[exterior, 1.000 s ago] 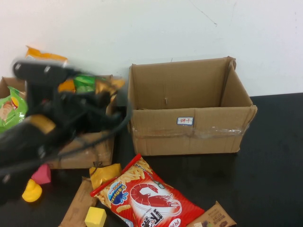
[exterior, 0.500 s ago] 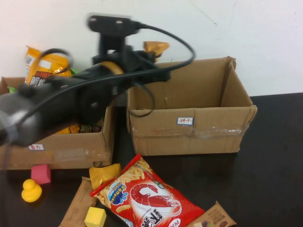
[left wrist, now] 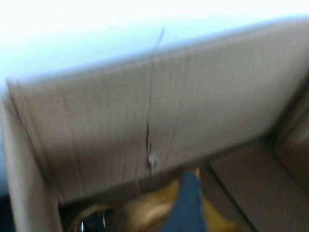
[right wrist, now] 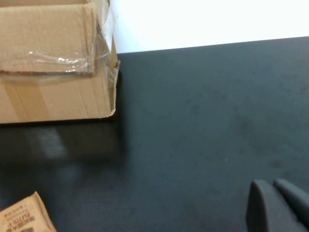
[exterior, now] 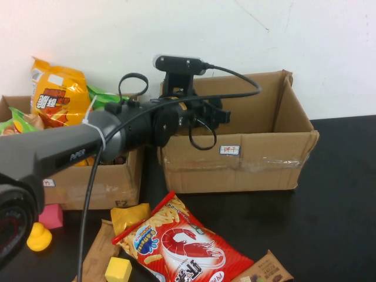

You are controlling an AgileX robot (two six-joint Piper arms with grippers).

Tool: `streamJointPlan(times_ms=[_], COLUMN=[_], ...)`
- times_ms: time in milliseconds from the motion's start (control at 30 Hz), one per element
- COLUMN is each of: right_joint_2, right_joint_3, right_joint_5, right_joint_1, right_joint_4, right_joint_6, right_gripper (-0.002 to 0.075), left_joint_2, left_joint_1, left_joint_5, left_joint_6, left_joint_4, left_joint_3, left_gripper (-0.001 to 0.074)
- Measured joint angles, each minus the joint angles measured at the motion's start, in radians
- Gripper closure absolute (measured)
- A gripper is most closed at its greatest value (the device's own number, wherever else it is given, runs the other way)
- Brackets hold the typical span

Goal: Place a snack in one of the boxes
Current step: Place the biscuit in the biscuit box, then pick up the biscuit

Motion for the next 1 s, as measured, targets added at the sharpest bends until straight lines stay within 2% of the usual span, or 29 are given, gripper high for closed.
streamJointPlan(times_ms=[33,100,200,267,433,500,567,733,900,1000], right_joint_2=[0.000,0.000,0.000,0.000,0.000,0.000,0.000,0.000,0.000,0.000], right_joint_3=[0.000,0.000,0.000,0.000,0.000,0.000,0.000,0.000,0.000,0.000], right_joint_5=[0.000,0.000,0.000,0.000,0.000,0.000,0.000,0.000,0.000,0.000], right_joint_1=[0.000,0.000,0.000,0.000,0.000,0.000,0.000,0.000,0.000,0.000], right_joint_4=[0.000,0.000,0.000,0.000,0.000,0.000,0.000,0.000,0.000,0.000], right_joint_6=[0.000,0.000,0.000,0.000,0.000,0.000,0.000,0.000,0.000,0.000], right_gripper=[0.0727,0.0727,0.0727,0.0727,0.0727,0.0727,0.0727,0.0727,0.0727,0.0727], left_joint_2=[-0.003,-0.027,-0.106,-0.173,-0.368,-0.445,-0.507,-0.600,-0.555,-0.493], left_joint_1=[0.000,0.000,0.000,0.000,0.000,0.000,0.000,-0.038,-0.142,-0.201], left_joint_5=[0.025,0.069,0.175,0.264,0.492,0.545,0.568,0.654,0.764,0.785], left_joint_6=[0.000,-0.002,0.000,0.029,0.129,0.153,0.183,0.405,0.525,0.538], left_joint_4=[-0.002,-0.005,-0.006,-0.006,-0.010,-0.029,-0.057,-0.141,-0.168,-0.162], left_joint_3=[0.000,0.000,0.000,-0.002,0.044,0.110,0.206,0.397,0.440,0.435], left_gripper=[0.0191,0.0153,0.0173,0.0246,0.0571,0.0659,0.0703,0.0731,0.0733,0.0681])
